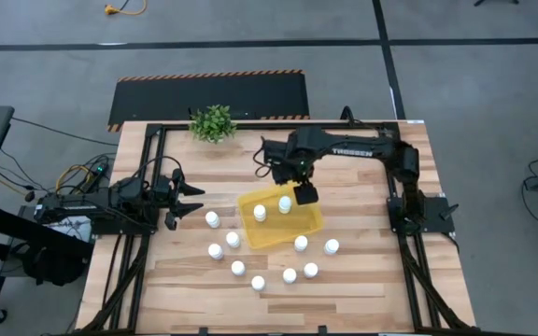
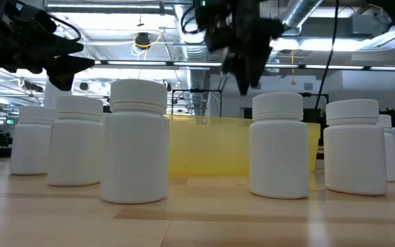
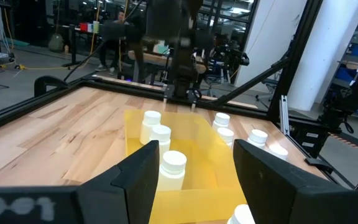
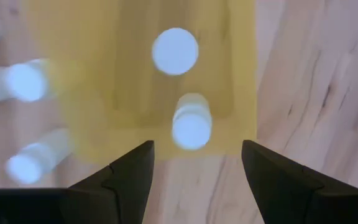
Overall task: Pick and place pill bottles into a basket
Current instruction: Put the white pill bottle into the yellow bin
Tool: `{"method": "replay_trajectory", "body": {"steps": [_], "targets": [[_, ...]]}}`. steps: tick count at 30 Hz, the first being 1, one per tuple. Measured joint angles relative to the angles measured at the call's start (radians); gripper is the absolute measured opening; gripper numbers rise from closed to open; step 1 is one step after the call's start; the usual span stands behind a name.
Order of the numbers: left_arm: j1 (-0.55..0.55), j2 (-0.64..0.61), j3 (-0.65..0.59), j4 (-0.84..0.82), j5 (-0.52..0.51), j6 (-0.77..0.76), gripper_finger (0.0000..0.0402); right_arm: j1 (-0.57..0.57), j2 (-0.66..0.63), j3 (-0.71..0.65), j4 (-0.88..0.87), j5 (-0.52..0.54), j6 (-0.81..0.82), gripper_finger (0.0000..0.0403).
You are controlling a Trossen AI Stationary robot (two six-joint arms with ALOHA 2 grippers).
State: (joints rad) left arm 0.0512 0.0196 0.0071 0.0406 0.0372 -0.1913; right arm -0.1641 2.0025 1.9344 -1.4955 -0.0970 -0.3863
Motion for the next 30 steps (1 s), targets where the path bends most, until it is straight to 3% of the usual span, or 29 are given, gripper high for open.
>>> {"method": "replay_trajectory", "body": {"steps": [4, 11, 15, 22, 26, 30], "targets": [[0.0, 0.0, 0.0, 0.0, 0.0, 0.0, 0.0194, -0.002, -0.097, 0.043, -0.063, -0.045, 0.066, 0.0233], [0.0, 0.0, 0.0, 0.0, 0.0, 0.0, 0.0194, 0.035, -0.358, -0.081, -0.073, -0.025, 0.256, 0.0229], [0.0, 0.0, 0.0, 0.0, 0.0, 0.0, 0.0194, 0.12, -0.504, -0.26, -0.03, 0.04, 0.39, 0.0224], [0.0, 0.0, 0.0, 0.0, 0.0, 0.0, 0.0195, 0.347, -0.734, -0.721, 0.281, 0.056, 0.686, 0.0223], [0.0, 0.0, 0.0, 0.0, 0.0, 0.0, 0.0194, 0.485, -0.788, -0.946, 0.429, 0.104, 0.853, 0.0224], [0.0, 0.0, 0.0, 0.0, 0.0, 0.0, 0.0194, 0.59, -0.787, -1.053, 0.461, 0.124, 0.965, 0.0223]]}}
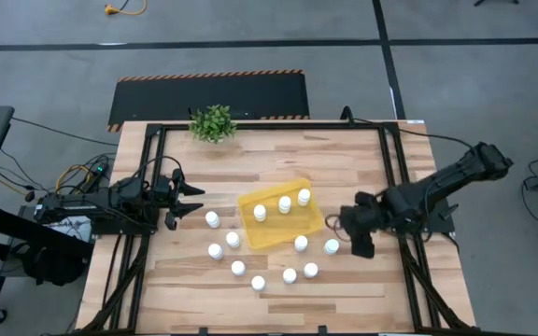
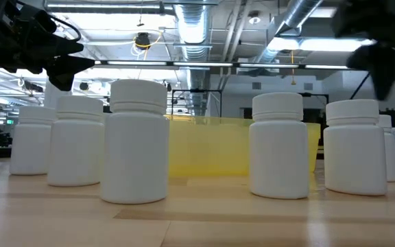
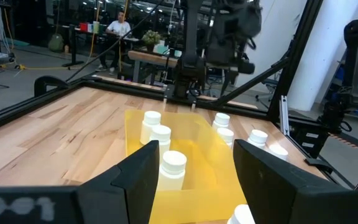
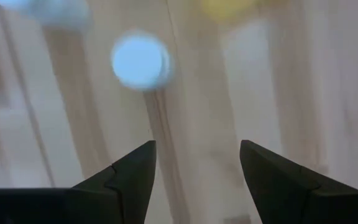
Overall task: Pick and place pill bottles into a basket
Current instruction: Put the white pill bottle into the yellow bin
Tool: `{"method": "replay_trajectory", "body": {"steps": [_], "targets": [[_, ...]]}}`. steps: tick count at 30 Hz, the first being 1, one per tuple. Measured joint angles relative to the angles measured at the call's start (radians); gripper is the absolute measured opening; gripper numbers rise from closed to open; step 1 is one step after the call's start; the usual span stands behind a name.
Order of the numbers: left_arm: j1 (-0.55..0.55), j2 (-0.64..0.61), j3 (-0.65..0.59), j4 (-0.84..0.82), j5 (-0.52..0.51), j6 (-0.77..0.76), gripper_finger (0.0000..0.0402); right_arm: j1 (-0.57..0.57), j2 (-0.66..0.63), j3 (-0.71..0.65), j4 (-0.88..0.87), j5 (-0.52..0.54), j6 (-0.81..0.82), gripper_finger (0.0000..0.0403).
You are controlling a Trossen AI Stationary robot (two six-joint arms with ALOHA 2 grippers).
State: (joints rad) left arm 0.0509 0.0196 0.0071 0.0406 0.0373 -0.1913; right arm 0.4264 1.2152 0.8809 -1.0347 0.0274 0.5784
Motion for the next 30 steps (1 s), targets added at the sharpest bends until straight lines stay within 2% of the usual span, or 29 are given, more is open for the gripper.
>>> {"method": "replay_trajectory", "body": {"steps": [5, 11, 18, 30], "targets": [[0.0, 0.0, 0.0, 0.0, 0.0, 0.0, 0.0194, 0.082, 0.004, -0.027, 0.036, -0.002, 0.05, 0.0226], [0.0, 0.0, 0.0, 0.0, 0.0, 0.0, 0.0194, 0.11, 0.131, -0.028, 0.061, -0.049, 0.025, 0.0231], [0.0, 0.0, 0.0, 0.0, 0.0, 0.0, 0.0194, 0.107, 0.248, -0.01, 0.104, -0.047, -0.014, 0.0245], [0.0, 0.0, 0.0, 0.0, 0.0, 0.0, 0.0194, 0.027, 0.279, 0.004, 0.191, -0.046, -0.097, 0.0251]]}}
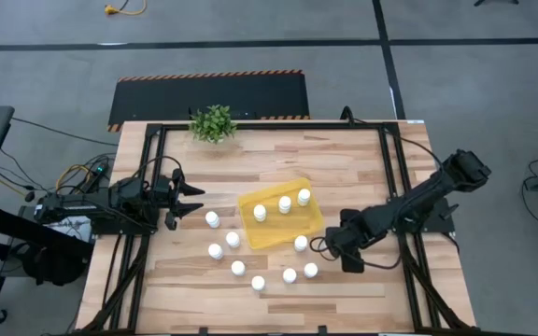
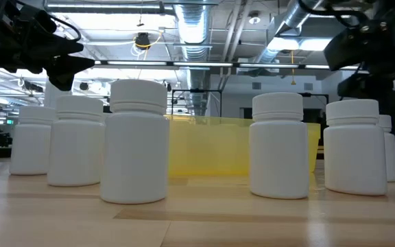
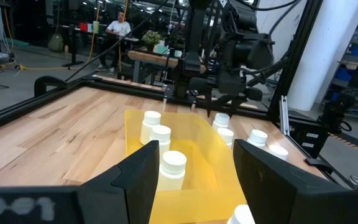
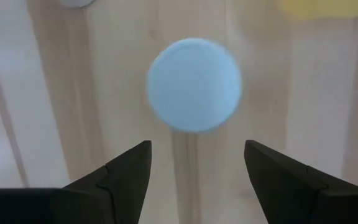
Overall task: Pick and place pill bottles into a basket
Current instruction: Put the white pill bottle into the yellow bin
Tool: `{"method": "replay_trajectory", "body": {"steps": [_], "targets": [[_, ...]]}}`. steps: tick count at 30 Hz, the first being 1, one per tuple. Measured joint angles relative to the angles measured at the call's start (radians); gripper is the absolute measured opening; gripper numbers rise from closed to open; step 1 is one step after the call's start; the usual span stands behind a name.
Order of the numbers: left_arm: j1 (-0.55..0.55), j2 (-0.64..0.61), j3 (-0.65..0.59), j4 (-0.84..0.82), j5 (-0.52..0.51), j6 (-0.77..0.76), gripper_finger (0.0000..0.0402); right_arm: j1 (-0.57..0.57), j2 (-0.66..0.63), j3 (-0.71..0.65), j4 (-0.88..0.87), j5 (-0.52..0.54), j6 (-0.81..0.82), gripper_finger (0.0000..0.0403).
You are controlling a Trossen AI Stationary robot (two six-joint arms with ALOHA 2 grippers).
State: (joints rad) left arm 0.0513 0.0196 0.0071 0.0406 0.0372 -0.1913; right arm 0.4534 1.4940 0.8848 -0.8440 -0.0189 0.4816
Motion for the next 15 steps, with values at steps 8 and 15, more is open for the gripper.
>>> {"method": "replay_trajectory", "body": {"steps": [8, 15], "targets": [[0.0, 0.0, 0.0, 0.0, 0.0, 0.0, 0.0194, -0.049, 0.0, 0.0, 0.021, -0.005, -0.069, 0.0251], [0.0, 0.0, 0.0, 0.0, 0.0, 0.0, 0.0194, -0.051, 0.0, 0.0, 0.061, -0.034, -0.119, 0.0251]]}}
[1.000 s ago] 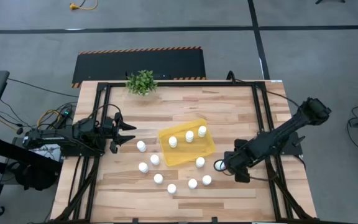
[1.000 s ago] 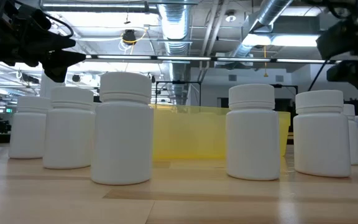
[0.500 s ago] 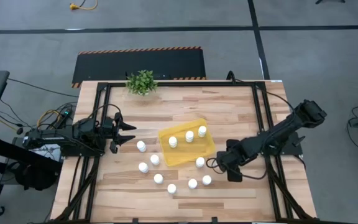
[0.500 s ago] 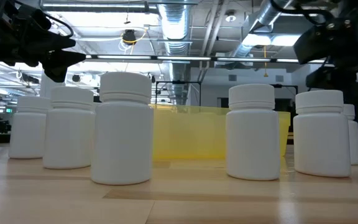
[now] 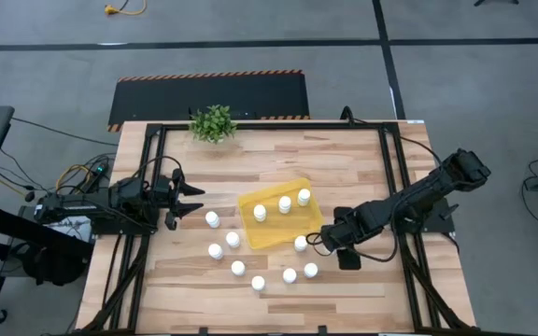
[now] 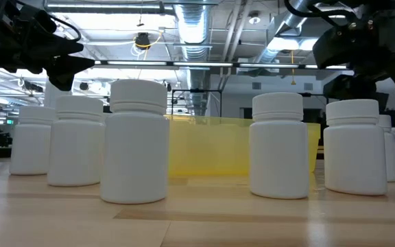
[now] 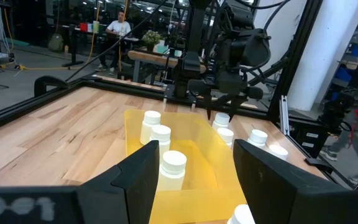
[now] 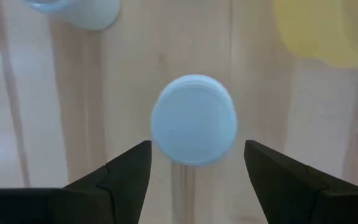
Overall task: Pick and place pill bottles into a basket
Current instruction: Put the white pill bottle into the yellow bin
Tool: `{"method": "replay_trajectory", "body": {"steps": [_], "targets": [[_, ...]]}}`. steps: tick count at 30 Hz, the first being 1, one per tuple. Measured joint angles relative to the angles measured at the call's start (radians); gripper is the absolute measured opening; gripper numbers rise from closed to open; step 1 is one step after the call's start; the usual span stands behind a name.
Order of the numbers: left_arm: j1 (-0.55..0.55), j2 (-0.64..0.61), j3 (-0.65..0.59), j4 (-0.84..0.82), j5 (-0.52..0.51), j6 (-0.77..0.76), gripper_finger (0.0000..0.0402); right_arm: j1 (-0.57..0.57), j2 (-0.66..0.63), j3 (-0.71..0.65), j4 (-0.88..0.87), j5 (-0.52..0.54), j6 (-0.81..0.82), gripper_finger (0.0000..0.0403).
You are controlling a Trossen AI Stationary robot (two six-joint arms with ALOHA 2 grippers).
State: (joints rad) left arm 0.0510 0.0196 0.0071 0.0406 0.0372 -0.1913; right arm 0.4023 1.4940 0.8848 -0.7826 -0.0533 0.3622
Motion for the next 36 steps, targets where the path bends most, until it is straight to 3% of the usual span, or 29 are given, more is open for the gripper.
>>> {"method": "replay_trajectory", "body": {"steps": [22, 36], "targets": [[0.0, 0.0, 0.0, 0.0, 0.0, 0.0, 0.0195, -0.006, 0.0, 0.0, 0.067, -0.001, -0.084, 0.0244], [0.0, 0.0, 0.0, 0.0, 0.0, 0.0, 0.0194, -0.006, 0.0, 0.0, 0.091, 0.002, -0.084, 0.0166]]}}
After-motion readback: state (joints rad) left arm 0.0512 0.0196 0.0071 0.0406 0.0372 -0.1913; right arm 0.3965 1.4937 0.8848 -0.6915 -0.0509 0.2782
